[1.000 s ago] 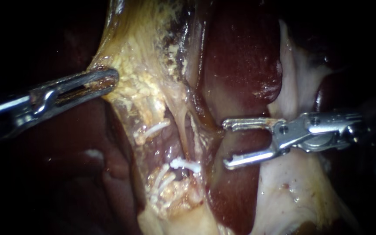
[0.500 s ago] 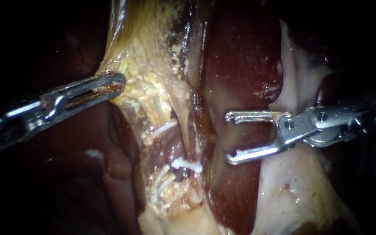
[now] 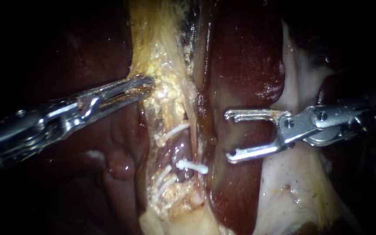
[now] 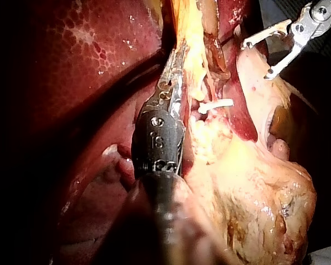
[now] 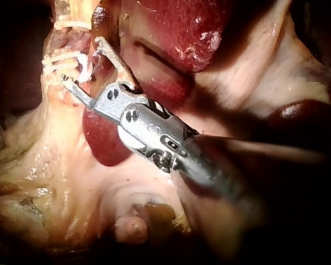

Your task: Going back first clip right tube

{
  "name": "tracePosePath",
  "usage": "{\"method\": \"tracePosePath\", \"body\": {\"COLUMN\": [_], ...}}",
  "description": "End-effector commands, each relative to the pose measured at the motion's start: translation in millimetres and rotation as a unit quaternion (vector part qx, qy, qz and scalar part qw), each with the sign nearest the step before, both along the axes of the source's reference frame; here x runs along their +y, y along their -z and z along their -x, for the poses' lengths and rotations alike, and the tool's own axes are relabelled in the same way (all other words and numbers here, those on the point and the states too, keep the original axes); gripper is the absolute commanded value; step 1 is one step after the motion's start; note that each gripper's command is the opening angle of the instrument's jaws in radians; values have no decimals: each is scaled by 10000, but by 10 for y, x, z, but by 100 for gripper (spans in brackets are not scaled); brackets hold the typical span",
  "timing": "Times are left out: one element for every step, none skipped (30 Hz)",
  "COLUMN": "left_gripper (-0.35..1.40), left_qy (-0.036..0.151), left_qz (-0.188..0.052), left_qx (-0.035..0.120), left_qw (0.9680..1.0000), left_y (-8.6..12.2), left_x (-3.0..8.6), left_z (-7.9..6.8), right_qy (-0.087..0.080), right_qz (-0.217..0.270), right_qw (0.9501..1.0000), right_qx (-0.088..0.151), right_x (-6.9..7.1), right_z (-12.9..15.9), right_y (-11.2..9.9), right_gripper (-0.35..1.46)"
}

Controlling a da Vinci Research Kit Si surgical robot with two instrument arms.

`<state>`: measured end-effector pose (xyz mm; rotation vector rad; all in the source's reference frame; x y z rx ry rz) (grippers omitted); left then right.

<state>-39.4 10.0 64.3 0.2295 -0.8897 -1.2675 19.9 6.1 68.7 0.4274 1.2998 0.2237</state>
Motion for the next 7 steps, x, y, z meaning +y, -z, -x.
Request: {"method": "tracePosePath", "body": {"left_gripper": [-35, -35, -35, -35, -35, -35, -35], "left_qy": [-1, -1, -2, -2, -2, -3, -3], "left_qz": [-3, -3, -4, -4, -4, -5, -5], "left_qx": [-2, -3, -3, -3, -4, -4, -4], "left_qw": [10000, 10000, 10000, 10000, 10000, 10000, 10000], "left_y": [0, 0, 0, 0, 0, 0, 0], "left_x": [0, 0, 0, 0, 0, 0, 0], "left_z": [-1, -1, -1, -1, -1, -1, -1], "right_qy": [-6, 5, -4, 14, 14, 15, 15], "right_qz": [-9, -14, -17, 6, 5, 4, 4], "right_qw": [10000, 10000, 10000, 10000, 10000, 10000, 10000], "right_qx": [2, 9, 21, 35, 35, 36, 36], "right_x": [1, 1, 1, 1, 2, 2, 2], "right_z": [0, 0, 0, 0, 0, 0, 0], "right_y": [0, 1, 1, 1, 2, 2, 2], "right_gripper": [60, 60, 60, 60, 60, 60, 60]}}
